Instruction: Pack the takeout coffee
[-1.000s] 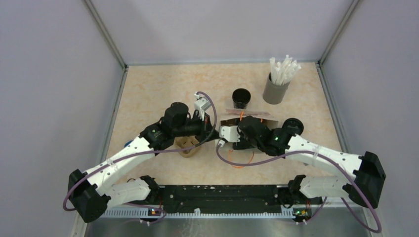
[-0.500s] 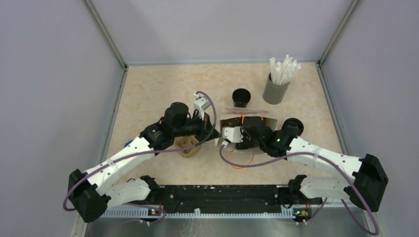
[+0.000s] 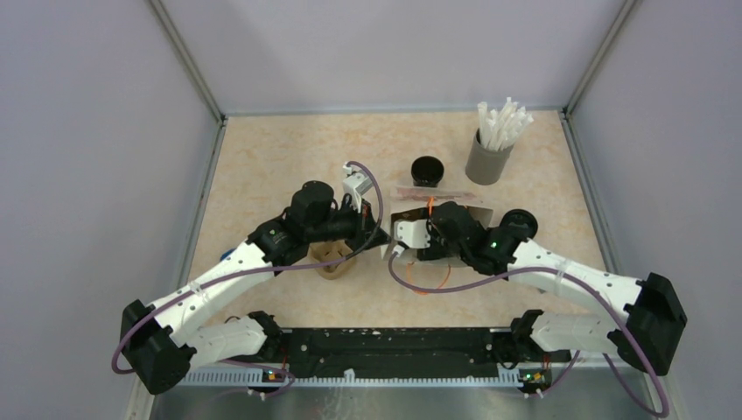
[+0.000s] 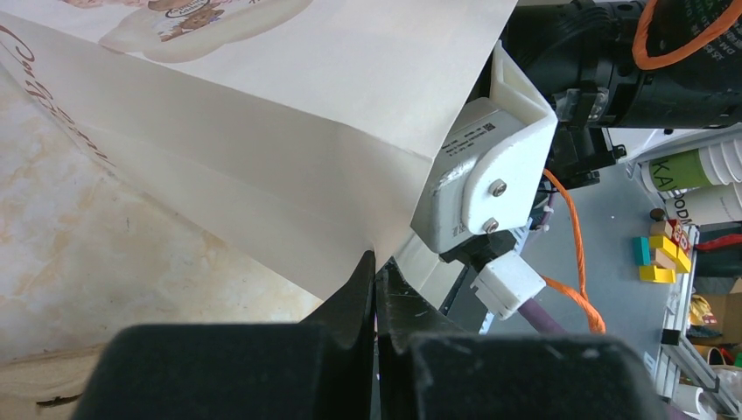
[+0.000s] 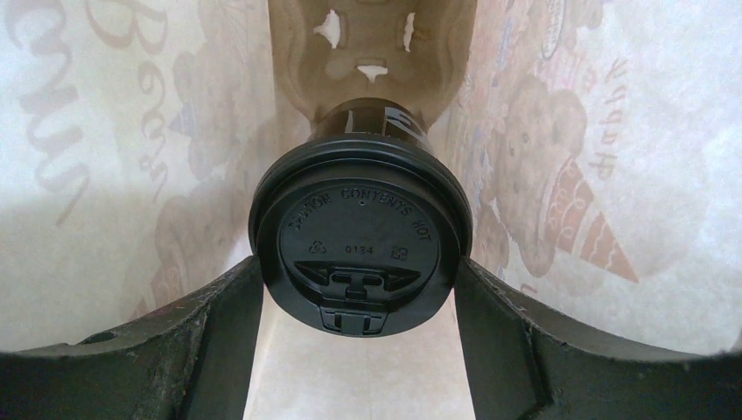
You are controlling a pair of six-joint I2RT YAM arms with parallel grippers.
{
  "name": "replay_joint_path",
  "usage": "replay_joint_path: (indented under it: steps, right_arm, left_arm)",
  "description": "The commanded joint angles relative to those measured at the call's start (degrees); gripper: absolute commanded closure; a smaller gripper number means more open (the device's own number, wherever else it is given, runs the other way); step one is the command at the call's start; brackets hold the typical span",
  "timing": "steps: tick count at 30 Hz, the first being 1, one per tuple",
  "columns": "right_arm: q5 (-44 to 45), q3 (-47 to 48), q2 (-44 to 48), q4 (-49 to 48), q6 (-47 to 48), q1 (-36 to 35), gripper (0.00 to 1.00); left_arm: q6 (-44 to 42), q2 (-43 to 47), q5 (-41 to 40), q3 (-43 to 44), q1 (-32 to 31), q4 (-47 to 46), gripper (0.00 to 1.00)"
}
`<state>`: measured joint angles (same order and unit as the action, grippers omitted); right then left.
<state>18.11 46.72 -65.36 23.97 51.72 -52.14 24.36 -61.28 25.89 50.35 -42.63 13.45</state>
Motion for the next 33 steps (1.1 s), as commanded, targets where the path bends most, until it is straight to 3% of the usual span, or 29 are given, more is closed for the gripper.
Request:
replay_joint_path:
  steps: [1, 33]
  right_arm:
    - [0.43, 1.98, 2.07, 0.89, 1.35, 1.80, 0.48]
    - [2.16, 1.61, 3.33, 8.58, 1.99, 2.31, 0.48]
  left_arm:
    - [0.32, 0.29, 0.87, 1.80, -0.02, -2.85, 1.00]
    - [-0.62, -0.27, 1.76, 1.93, 0.01, -2.48, 1.00]
